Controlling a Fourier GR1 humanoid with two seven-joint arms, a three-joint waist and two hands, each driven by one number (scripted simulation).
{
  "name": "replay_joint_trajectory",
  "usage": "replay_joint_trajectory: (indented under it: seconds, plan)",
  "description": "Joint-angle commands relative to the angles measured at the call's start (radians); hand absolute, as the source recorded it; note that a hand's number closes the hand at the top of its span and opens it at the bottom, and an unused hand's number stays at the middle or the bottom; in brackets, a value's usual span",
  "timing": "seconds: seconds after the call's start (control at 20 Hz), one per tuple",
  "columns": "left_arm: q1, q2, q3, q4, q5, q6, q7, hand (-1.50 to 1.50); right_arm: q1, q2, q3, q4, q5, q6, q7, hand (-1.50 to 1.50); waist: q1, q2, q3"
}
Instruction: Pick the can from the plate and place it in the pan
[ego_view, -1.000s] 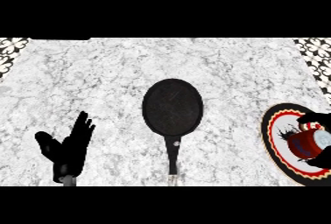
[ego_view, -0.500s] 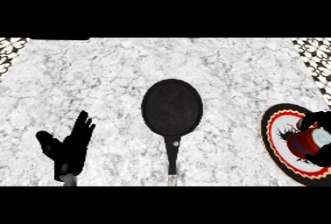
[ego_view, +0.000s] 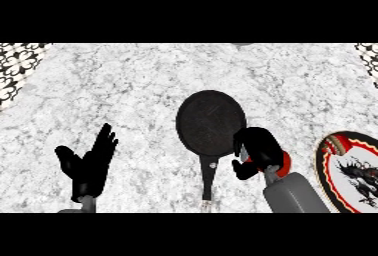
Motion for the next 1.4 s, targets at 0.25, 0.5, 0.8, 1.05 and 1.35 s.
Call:
replay_joint_trajectory:
  seconds: [0.25,0.5,0.8,1.05,1.35]
  plan:
    - [-0.029,-0.011,-0.018,0.019,-0.013,0.006,0.019,0.00,-0.219,0.140,0.332,-0.118,0.216,-0.195,0.478,1.50,0.011,-0.020,0.006]
    - [-0.032,-0.003,-0.019,0.017,-0.017,0.004,0.028,0.00,-0.325,0.141,0.455,-0.168,0.298,-0.300,0.780,1.50,0.012,-0.014,0.008]
    - [-0.034,-0.027,-0.027,0.021,-0.022,0.024,0.029,0.00,-0.448,0.141,0.524,-0.184,0.291,-0.289,1.055,1.50,0.009,-0.007,0.008]
    - [-0.022,-0.019,-0.018,0.031,-0.015,0.006,0.007,0.00,-0.522,0.141,0.502,-0.152,0.274,-0.365,1.107,1.50,-0.001,0.005,0.009]
    - [-0.037,-0.023,0.001,0.010,-0.006,0.026,0.024,0.00,-0.569,0.141,0.467,-0.029,0.284,-0.436,1.115,1.50,-0.015,0.009,0.010]
